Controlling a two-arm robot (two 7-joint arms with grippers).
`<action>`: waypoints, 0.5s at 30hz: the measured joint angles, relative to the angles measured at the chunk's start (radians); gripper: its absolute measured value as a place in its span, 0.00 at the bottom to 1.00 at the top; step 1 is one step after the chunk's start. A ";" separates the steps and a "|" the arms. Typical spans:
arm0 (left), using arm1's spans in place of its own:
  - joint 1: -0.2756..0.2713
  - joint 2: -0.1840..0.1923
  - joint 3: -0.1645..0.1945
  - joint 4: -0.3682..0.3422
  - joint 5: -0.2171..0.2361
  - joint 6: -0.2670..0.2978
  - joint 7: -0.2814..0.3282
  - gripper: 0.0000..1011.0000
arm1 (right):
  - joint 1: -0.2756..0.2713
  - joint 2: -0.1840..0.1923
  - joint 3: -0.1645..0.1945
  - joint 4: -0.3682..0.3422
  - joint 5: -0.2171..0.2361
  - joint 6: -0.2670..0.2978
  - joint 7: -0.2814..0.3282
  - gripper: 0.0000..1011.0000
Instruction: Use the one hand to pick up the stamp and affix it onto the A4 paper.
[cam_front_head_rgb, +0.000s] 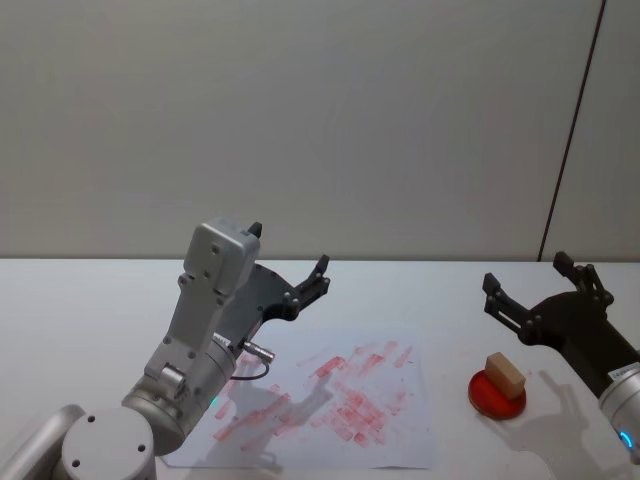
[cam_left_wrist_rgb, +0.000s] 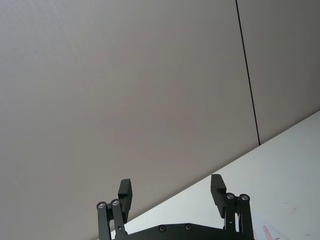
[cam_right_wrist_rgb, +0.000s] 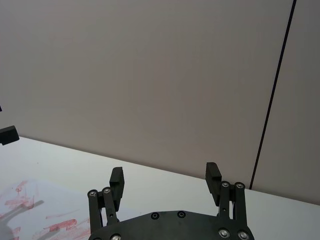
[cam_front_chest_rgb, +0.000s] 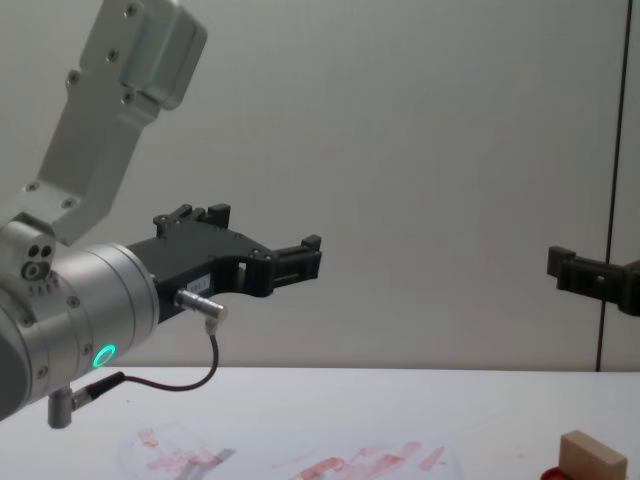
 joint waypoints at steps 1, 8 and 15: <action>0.000 0.000 0.000 0.000 0.000 0.000 0.000 0.99 | 0.000 0.000 0.000 0.001 0.000 0.000 0.001 0.99; 0.000 0.000 0.000 0.000 0.000 0.000 0.000 0.99 | 0.003 0.006 0.004 0.015 0.000 0.007 0.022 0.99; 0.000 0.000 0.000 0.000 0.000 0.000 0.000 0.99 | 0.007 0.021 0.014 0.045 0.004 0.031 0.061 0.99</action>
